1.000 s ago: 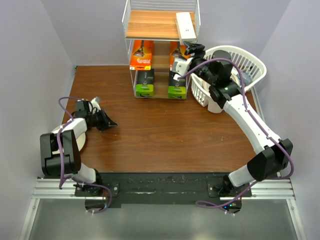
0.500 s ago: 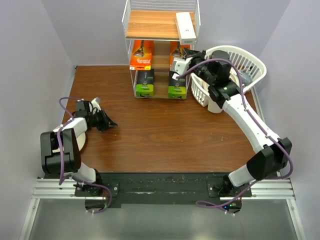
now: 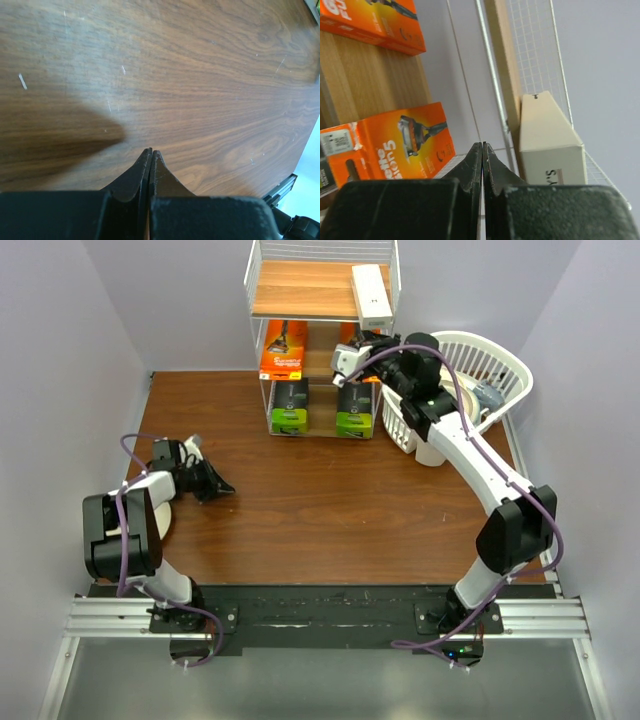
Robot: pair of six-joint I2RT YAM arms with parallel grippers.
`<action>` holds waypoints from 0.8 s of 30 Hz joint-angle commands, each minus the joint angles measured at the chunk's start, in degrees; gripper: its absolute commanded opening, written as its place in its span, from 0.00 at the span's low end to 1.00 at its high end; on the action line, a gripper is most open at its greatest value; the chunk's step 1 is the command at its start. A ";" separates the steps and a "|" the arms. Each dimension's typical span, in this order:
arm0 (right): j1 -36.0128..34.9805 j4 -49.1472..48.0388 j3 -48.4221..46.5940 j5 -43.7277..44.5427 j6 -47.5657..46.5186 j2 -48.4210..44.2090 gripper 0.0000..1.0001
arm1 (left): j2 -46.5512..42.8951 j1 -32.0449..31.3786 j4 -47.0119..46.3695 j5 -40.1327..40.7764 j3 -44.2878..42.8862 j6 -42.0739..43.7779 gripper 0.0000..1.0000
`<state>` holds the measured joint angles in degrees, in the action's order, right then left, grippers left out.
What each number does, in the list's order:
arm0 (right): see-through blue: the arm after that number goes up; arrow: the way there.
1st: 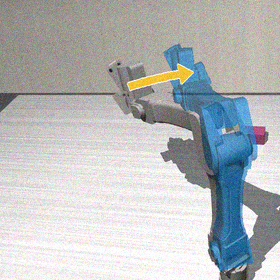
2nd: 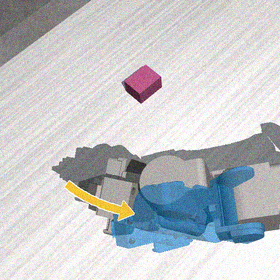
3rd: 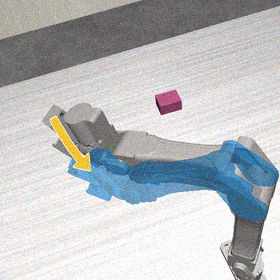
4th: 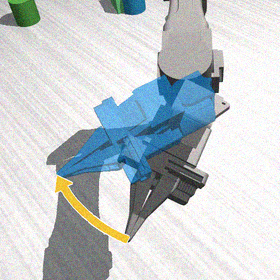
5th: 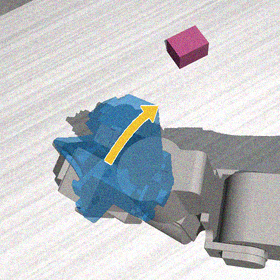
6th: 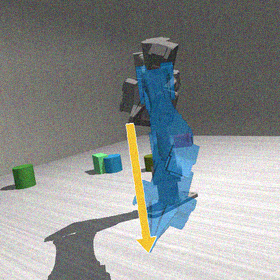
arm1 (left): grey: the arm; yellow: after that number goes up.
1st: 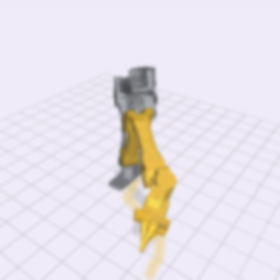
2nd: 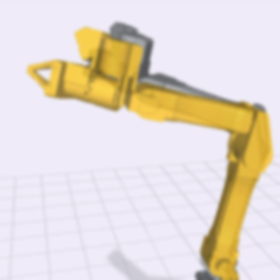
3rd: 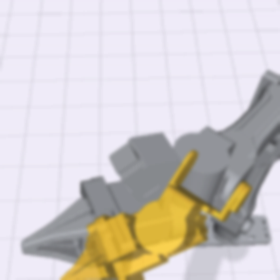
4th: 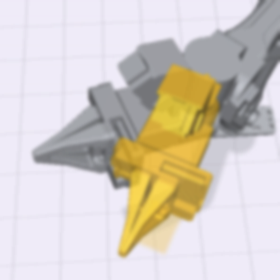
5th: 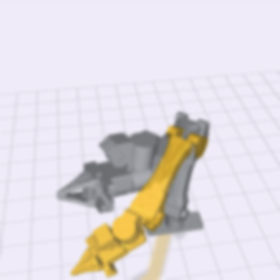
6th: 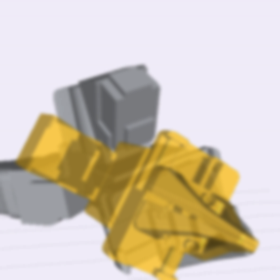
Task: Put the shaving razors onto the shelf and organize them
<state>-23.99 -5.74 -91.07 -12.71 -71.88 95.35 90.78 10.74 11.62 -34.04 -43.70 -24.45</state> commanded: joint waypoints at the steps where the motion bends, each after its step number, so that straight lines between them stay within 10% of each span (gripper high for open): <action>1: 0.26 -3.85 -6.04 -0.21 -0.46 1.67 0.00 | 1.41 -0.20 -0.89 -0.06 -2.88 0.80 0.00; 24: 0.70 5.56 -0.96 -7.24 2.00 -9.48 0.00 | 2.82 -1.69 -0.28 -0.06 -4.20 0.89 0.00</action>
<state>-23.20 -0.54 -93.12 -19.07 -70.54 88.84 93.67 9.89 12.03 -33.76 -46.19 -24.40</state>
